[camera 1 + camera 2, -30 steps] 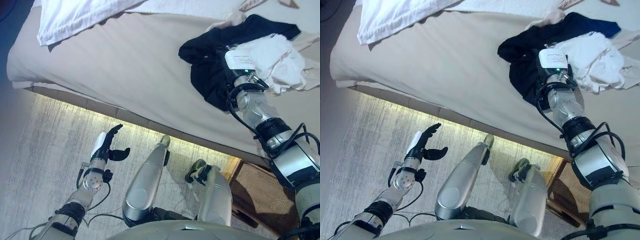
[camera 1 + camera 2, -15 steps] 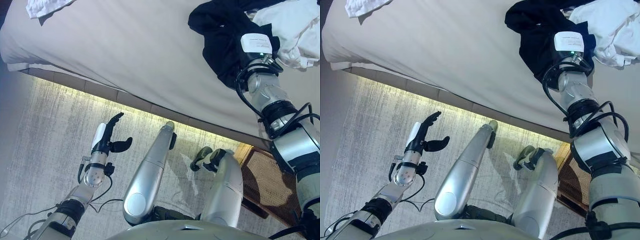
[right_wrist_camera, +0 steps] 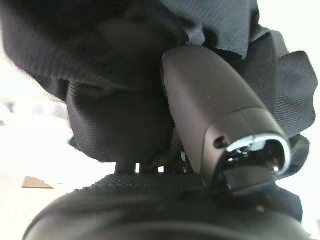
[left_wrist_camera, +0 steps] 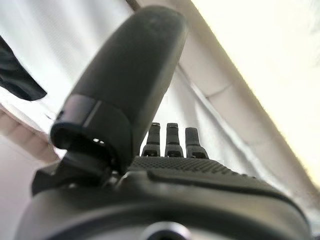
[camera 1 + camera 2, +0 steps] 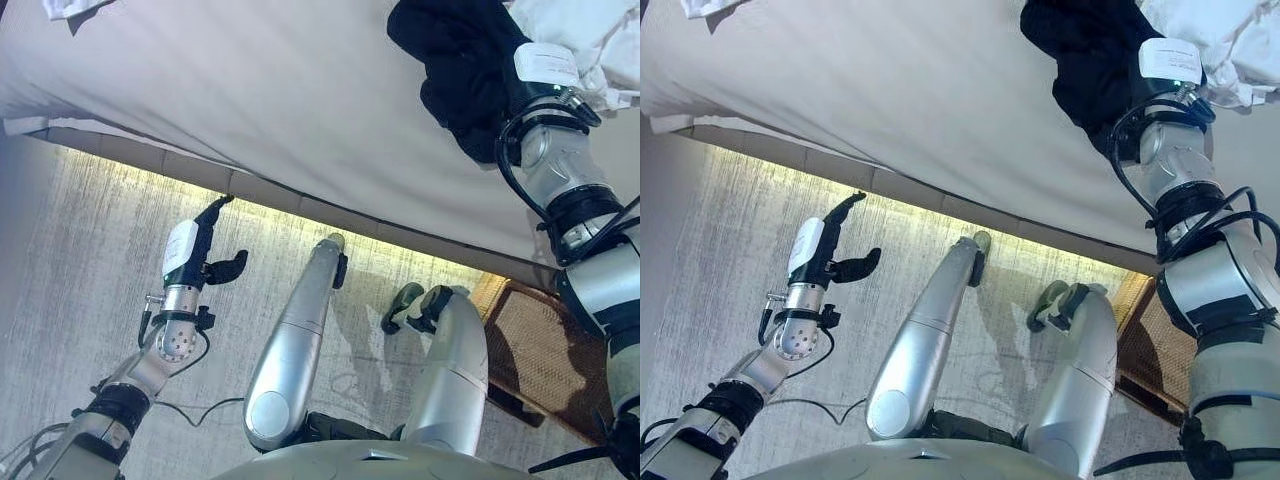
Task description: Pick up the clothes from the bed and place them into the basket
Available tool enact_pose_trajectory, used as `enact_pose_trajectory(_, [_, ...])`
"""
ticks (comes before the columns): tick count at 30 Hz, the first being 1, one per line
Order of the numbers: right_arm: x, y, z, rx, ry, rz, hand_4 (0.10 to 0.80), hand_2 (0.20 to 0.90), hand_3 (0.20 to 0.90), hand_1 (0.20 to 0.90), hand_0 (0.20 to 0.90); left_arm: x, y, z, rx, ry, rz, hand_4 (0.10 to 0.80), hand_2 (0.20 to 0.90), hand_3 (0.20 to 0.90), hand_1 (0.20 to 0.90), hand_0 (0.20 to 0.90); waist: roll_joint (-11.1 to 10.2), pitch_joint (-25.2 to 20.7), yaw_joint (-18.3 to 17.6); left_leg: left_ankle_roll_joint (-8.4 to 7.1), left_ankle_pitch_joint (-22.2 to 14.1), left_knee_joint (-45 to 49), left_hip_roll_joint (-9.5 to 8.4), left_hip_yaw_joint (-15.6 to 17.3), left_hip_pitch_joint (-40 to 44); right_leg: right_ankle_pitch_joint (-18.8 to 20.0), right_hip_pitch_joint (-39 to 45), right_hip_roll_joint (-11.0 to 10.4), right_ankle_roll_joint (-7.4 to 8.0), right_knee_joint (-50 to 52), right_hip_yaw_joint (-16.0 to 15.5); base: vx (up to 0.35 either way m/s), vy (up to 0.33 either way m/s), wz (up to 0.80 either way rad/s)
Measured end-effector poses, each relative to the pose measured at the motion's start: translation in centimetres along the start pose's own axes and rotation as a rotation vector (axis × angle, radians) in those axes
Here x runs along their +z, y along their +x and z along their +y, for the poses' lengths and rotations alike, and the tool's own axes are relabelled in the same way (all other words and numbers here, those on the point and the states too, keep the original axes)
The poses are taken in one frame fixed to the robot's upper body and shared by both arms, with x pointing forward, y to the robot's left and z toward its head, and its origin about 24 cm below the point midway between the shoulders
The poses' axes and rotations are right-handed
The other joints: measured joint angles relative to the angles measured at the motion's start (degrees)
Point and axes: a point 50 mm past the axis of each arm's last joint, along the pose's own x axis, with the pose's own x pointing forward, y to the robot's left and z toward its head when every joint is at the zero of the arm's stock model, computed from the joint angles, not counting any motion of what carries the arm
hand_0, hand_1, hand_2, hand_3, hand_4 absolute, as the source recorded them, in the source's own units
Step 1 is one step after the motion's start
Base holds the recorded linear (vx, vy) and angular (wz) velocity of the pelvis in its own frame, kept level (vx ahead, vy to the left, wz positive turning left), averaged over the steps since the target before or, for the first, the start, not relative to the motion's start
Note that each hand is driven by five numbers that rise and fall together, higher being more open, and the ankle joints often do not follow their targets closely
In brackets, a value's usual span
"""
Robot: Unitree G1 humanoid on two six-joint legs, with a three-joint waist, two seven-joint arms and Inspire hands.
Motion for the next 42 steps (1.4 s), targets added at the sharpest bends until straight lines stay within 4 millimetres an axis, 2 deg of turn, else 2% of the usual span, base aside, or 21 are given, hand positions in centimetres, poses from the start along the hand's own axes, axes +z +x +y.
enact_pose_trajectory(3, [-0.5, -0.7, 1.8, 0.043, 0.009, 0.003, 0.1, 0.3, 0.2, 0.3, 0.3, 1.3, 1.6, 2.0, 0.039, -0.031, -0.057, 0.8, 0.9, 0.9, 0.9, 0.9, -0.2, 0.1, -0.4, 0.0, 0.0, -0.1, 0.59, 0.8, 2.2, 0.0, 2.0, 0.8, 0.0, -0.7, 1.0, 0.09, -0.011, -0.08])
enact_pose_trajectory(6, [-1.3, -1.8, 4.4, 0.117, 0.001, 0.012, 0.1, 0.3, 0.2, 0.3, 0.3, 3.8, 3.7, 3.7, 0.057, -0.052, -0.183, 0.8, 0.9, 0.9, 0.9, 0.9, -0.3, 0.1, -0.7, -0.09, -0.1, -2.2, 0.89, 1.5, 6.2, 0.0, 6.0, 0.8, 0.03, -2.9, 0.9, 0.099, -0.021, -0.05])
enact_pose_trajectory(11, [-1.8, -2.4, 5.8, 0.179, 0.031, 0.021, 0.1, 0.3, 0.2, 0.3, 0.3, 7.3, 6.9, 6.6, 0.086, -0.059, -0.35, 0.8, 0.9, 0.9, 0.9, 0.9, -0.5, 0.2, -1.6, -0.08, 0.0, -7.6, 0.99, 2.4, 12.4, 0.0, 11.5, 0.9, 0.05, -7.9, 0.5, 0.051, -0.024, -0.07])
enact_pose_trajectory(14, [-1.9, -2.8, 6.4, 0.194, 0.098, 0.019, 0.1, 0.3, 0.2, 0.3, 0.3, 7.9, 7.4, 7.0, 0.073, -0.072, -0.375, 0.8, 0.9, 0.9, 0.9, 0.9, -0.8, 0.1, -2.2, -0.02, 0.4, -11.4, 1.6, 2.4, 17.0, 0.1, 16.3, 1.1, 0.08, -12.0, -0.9, 0.077, -0.02, -0.06])
enact_pose_trajectory(18, [-1.4, -3.9, 7.3, 0.204, 0.23, -0.022, 0.1, 0.3, 0.2, 0.3, 0.3, 7.5, 7.0, 6.7, 0.036, -0.064, -0.36, 0.8, 0.9, 0.9, 0.9, 0.9, -2.0, -0.1, -2.6, -0.13, 0.8, -16.9, 2.07, 2.4, 24.3, 0.2, 23.4, 1.7, 0.38, -18.1, -1.8, 0.082, -0.024, -0.15])
enact_pose_trajectory(19, [-1.2, -4.3, 7.4, 0.198, 0.269, -0.044, 0.1, 0.3, 0.2, 0.3, 0.3, 7.4, 6.8, 6.7, 0.033, -0.065, -0.354, 0.8, 0.9, 0.9, 0.9, 0.9, -2.6, -0.4, -2.6, -0.36, 1.3, -18.3, 2.09, 2.4, 25.9, 0.6, 25.1, 2.1, 0.93, -19.6, -2.1, 0.052, -0.034, -0.06])
enact_pose_trajectory(22, [-0.4, -5.1, 7.0, 0.16, 0.35, -0.113, 0.1, 0.3, 0.2, 0.3, 0.3, 7.2, 6.4, 6.9, 0.029, -0.068, -0.343, 0.8, 0.9, 0.9, 0.9, 0.9, -4.0, -0.7, -2.7, 0.0, 2.3, -22.2, 2.92, 3.0, 30.8, 4.6, 30.1, 3.7, 1.95, -25.0, -2.3, 0.05, -0.03, -0.11])
enact_pose_trajectory(23, [-0.1, -5.4, 6.7, 0.141, 0.377, -0.136, 0.1, 0.3, 0.2, 0.3, 0.3, 7.1, 6.3, 7.0, 0.028, -0.068, -0.336, 0.8, 0.9, 0.9, 0.9, 0.9, -4.3, -0.8, -2.8, -0.22, 2.6, -23.7, 2.95, 3.2, 32.5, 6.1, 32.0, 4.0, 3.17, -26.9, -2.5, 0.046, -0.028, -0.1])
enact_pose_trajectory(29, [0.2, -6.0, 4.5, 0.037, 0.53, -0.211, 0.1, 0.3, 0.2, 0.3, 0.3, 6.3, 6.1, 6.8, 0.035, -0.107, -0.268, 0.8, 0.9, 0.9, 0.9, 0.9, -5.1, -1.2, -5.2, -0.5, 4.2, -34.4, 3.94, 4.0, 44.7, 10.3, 43.1, 6.4, 4.02, -38.7, -2.6, 0.035, -0.019, -0.16])
enact_pose_trajectory(32, [-0.2, -6.3, 3.2, -0.014, 0.58, -0.229, 0.1, 0.3, 0.2, 0.3, 0.3, 5.9, 6.0, 6.4, 0.009, -0.113, -0.231, 0.8, 0.9, 0.9, 0.9, 0.9, -6.5, -4.0, -6.8, -0.44, 6.0, -41.7, 4.02, 5.3, 49.7, 12.6, 47.5, 7.7, 4.63, -46.1, -2.3, 0.034, -0.002, -0.2])
enact_pose_trajectory(34, [-0.7, -6.2, 1.6, -0.076, 0.633, -0.235, 0.1, 0.3, 0.2, 0.3, 0.3, 5.7, 5.9, 6.2, 0.0, -0.127, -0.209, 0.8, 0.9, 0.9, 0.9, 0.9, -6.8, -4.2, -8.3, 0.97, 8.2, -47.7, 4.03, 6.2, 55.2, 15.1, 49.8, 8.1, 5.05, -46.4, -2.0, 0.017, 0.009, -0.24])
enact_pose_trajectory(35, [-1.2, -6.3, 0.7, -0.12, 0.646, -0.239, 0.1, 0.3, 0.2, 0.3, 0.3, 5.6, 5.9, 6.0, 0.001, -0.143, -0.2, 0.8, 0.9, 0.9, 0.9, 0.9, -6.8, -5.4, -9.1, 1.4, 8.5, -49.5, 4.39, 6.5, 56.4, 14.8, 47.5, 8.0, 5.22, -43.9, -1.5, 0.019, 0.016, -0.25])
enact_pose_trajectory(36, [-1.6, -6.5, 0.2, -0.152, 0.656, -0.24, 0.1, 0.3, 0.2, 0.3, 0.3, 5.5, 5.8, 5.7, 0.003, -0.165, -0.186, 0.8, 0.9, 0.9, 0.9, 0.9, -7.1, -8.2, -9.8, 1.39, 8.5, -51.2, 4.52, 7.3, 56.0, 14.6, 46.6, 8.5, 5.5, -48.0, -0.6, 0.013, 0.014, -0.29])
enact_pose_trajectory(37, [-2.0, -6.5, -0.6, -0.186, 0.667, -0.243, 0.1, 0.3, 0.2, 0.3, 0.3, 5.3, 5.7, 5.7, 0.008, -0.174, -0.174, 0.8, 0.9, 0.9, 0.9, 0.9, -8.1, -9.8, -9.9, 1.38, 8.5, -52.0, 3.83, 8.2, 56.0, 16.9, 47.9, 8.9, 5.09, -55.4, -0.5, 0.007, 0.014, -0.25])
enact_pose_trajectory(38, [-2.3, -6.5, -1.3, -0.218, 0.673, -0.245, 0.1, 0.3, 0.2, 0.3, 0.3, 5.2, 5.7, 5.5, 0.012, -0.187, -0.162, 0.8, 0.9, 0.9, 0.9, 0.9, -7.8, -10.0, -10.5, 1.15, 8.6, -51.9, 4.24, 8.4, 56.4, 18.4, 49.9, 9.4, 4.98, -58.2, -0.6, 0.0, 0.012, -0.32])
enact_pose_trajectory(39, [-2.6, -6.5, -1.6, -0.237, 0.678, -0.235, 0.1, 0.3, 0.2, 0.3, 0.3, 5.0, 5.5, 5.3, 0.013, -0.192, -0.152, 0.8, 0.9, 0.9, 0.9, 0.9, -7.8, -10.0, -11.1, 0.58, 9.0, -50.3, 4.82, 8.7, 56.7, 21.3, 51.7, 10.3, 3.32, -60.9, -0.5, -0.002, 0.011, -0.24])
enact_pose_trajectory(40, [-2.9, -6.5, -1.7, -0.239, 0.667, -0.228, 0.1, 0.3, 0.2, 0.3, 0.3, 4.7, 5.3, 5.2, 0.006, -0.192, -0.141, 0.8, 0.9, 0.9, 0.9, 0.9, -8.3, -10.0, -11.4, 0.0, 7.2, -44.3, 5.46, 9.1, 53.6, 23.1, 53.7, 10.2, 1.41, -62.8, -0.4, -0.01, 0.011, -0.35])
enact_pose_trajectory(41, [-3.7, -6.7, -1.8, -0.245, 0.65, -0.21, 0.1, 0.3, 0.2, 0.3, 0.3, 4.4, 5.0, 4.6, -0.01, -0.199, -0.125, 0.8, 0.9, 0.9, 0.9, 0.9, -8.9, -11.6, -11.7, 0.14, 6.7, -49.3, 4.43, 9.0, 53.7, 23.1, 54.0, 9.7, 1.43, -63.2, 0.7, -0.011, 0.01, -0.25])
enact_pose_trajectory(42, [-4.3, -6.7, -2.1, -0.254, 0.628, -0.201, 0.1, 0.3, 0.2, 0.3, 0.3, 4.3, 4.7, 4.2, -0.023, -0.204, -0.117, 0.8, 0.9, 0.9, 0.9, 0.9, -7.6, -12.9, -12.2, 0.71, 8.7, -56.2, 4.61, 8.8, 54.7, 23.1, 53.9, 10.4, 1.47, -63.2, 0.8, -0.01, 0.015, -0.23])
